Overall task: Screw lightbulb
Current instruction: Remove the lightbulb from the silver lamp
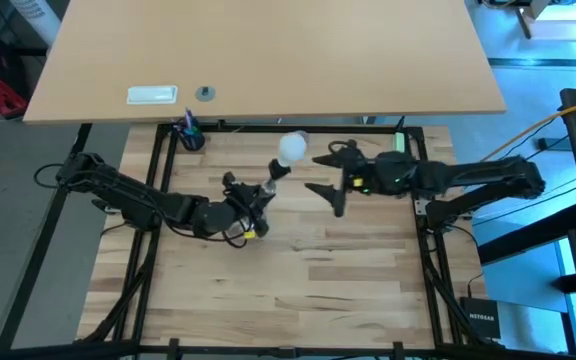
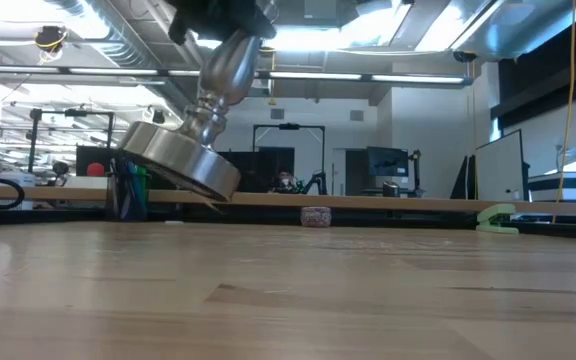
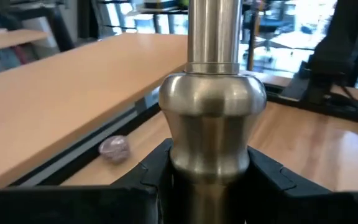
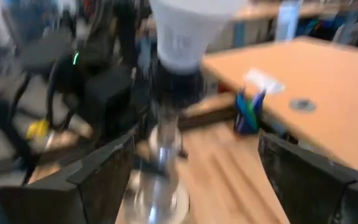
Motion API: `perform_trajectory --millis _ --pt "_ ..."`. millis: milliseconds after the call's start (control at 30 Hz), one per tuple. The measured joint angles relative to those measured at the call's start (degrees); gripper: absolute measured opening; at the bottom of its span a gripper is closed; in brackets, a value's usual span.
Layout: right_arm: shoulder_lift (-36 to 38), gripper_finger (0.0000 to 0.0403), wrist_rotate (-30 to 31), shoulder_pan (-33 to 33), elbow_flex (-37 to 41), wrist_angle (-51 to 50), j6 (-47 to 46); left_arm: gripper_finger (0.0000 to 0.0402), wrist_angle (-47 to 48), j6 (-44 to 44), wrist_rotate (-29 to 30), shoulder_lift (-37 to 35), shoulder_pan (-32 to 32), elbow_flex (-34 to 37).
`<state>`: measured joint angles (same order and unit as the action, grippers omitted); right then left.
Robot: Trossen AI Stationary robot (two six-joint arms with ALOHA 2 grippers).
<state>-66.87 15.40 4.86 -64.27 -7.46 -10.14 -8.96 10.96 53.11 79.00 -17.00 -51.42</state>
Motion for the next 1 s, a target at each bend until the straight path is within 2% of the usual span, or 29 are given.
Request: perform_trajectory --millis 200,367,500,700,800,1000 --pt "-8.14 0.0329 6.80 -0.54 3.93 26.96 2.73 0.0119 1.34 2.10 2.18 0.16 -0.02 0.00" --pt "-15.07 0.0321 7.39 -2.00 3.85 41.72 4.43 0.0119 1.42 2.28 2.47 0.16 -0.17 0.00" --pt "-16.83 0.0318 4.63 -2.80 2.89 46.39 5.28 0.0119 0.87 2.34 2.64 0.18 -0.26 0.00" --pt "-16.74 0.0290 2.56 -2.80 0.69 46.41 10.57 0.0121 1.12 2.34 2.54 0.18 -0.29 0.00" --pt "-16.74 0.0255 -0.23 -2.80 -0.11 44.98 11.37 0.0121 0.94 2.31 1.93 0.18 -0.30 0.00" --pt "-16.76 0.0164 -1.08 -2.69 -0.48 41.48 11.60 0.0121 -0.32 -0.51 1.71 0.18 -1.13 0.00"
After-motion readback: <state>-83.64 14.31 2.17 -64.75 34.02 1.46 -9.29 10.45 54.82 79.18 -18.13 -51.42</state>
